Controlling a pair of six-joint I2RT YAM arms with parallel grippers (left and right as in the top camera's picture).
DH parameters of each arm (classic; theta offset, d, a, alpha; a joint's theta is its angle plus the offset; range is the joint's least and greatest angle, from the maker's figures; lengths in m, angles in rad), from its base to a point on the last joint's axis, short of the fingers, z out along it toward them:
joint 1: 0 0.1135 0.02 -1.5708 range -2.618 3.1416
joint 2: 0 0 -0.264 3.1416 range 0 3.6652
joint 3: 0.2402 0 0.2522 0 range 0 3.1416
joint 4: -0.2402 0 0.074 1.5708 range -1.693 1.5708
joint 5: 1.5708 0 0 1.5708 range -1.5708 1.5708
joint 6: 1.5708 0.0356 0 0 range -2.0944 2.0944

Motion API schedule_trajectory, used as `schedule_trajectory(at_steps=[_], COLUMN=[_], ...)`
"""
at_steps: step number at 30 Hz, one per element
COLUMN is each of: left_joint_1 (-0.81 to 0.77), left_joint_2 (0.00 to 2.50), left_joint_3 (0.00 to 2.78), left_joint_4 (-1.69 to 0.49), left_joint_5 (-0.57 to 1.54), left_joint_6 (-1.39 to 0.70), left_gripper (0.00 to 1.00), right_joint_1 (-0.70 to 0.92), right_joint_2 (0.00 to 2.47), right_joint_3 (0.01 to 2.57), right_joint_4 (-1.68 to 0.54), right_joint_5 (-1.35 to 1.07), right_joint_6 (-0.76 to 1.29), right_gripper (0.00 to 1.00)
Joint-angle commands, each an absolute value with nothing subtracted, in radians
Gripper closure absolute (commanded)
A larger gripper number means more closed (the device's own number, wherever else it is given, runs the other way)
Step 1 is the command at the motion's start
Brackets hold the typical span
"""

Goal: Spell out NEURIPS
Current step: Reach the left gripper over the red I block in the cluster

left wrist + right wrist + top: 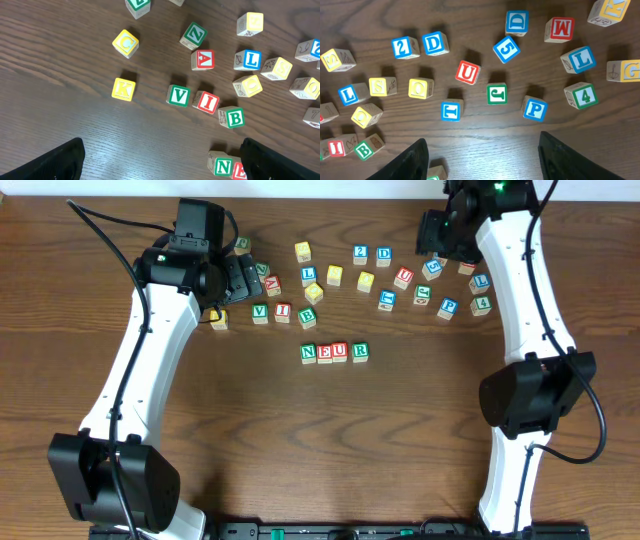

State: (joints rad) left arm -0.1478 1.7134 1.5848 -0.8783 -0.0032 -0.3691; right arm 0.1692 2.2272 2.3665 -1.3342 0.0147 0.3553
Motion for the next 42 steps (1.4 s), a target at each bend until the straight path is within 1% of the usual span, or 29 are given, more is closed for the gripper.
schedule_trajectory(at_steps=[1, 10, 15, 18, 22, 27, 36, 42], left_joint_1=[-0.147, -0.148, -0.184, -0.220, -0.263, -0.300, -0.303, -0.318], left_joint_2=[1.728, 1.728, 1.763, 1.819, 1.900, 1.962, 2.048, 2.080], left_joint_3=[1.573, 1.573, 1.572, 1.572, 1.573, 1.573, 1.573, 1.573], left_joint_4=[-0.878, -0.879, -0.879, -0.870, -0.849, -0.785, -0.638, -0.585], left_joint_5=[-0.012, -0.007, -0.001, -0.001, -0.001, -0.002, -0.001, -0.001], left_joint_6=[-0.363, -0.363, -0.352, -0.351, -0.351, -0.351, -0.317, -0.303], left_gripper=[0.02, 0.02, 0.01, 0.02, 0.08, 0.09, 0.12, 0.21], right_joint_1=[0.178, 0.179, 0.186, 0.191, 0.192, 0.192, 0.192, 0.192], right_joint_2=[2.244, 2.244, 2.244, 2.244, 2.244, 2.244, 2.244, 2.244], right_joint_3=[2.361, 2.361, 2.361, 2.361, 2.361, 2.361, 2.361, 2.361], right_joint_4=[-1.332, -1.342, -1.348, -1.348, -1.362, -1.373, -1.377, -1.378], right_joint_5=[0.012, 0.011, 0.011, 0.011, 0.012, 0.012, 0.012, 0.012], right_joint_6=[0.360, 0.358, 0.358, 0.358, 0.358, 0.358, 0.358, 0.358], right_gripper=[0.34, 0.33, 0.33, 0.33, 0.32, 0.32, 0.32, 0.32])
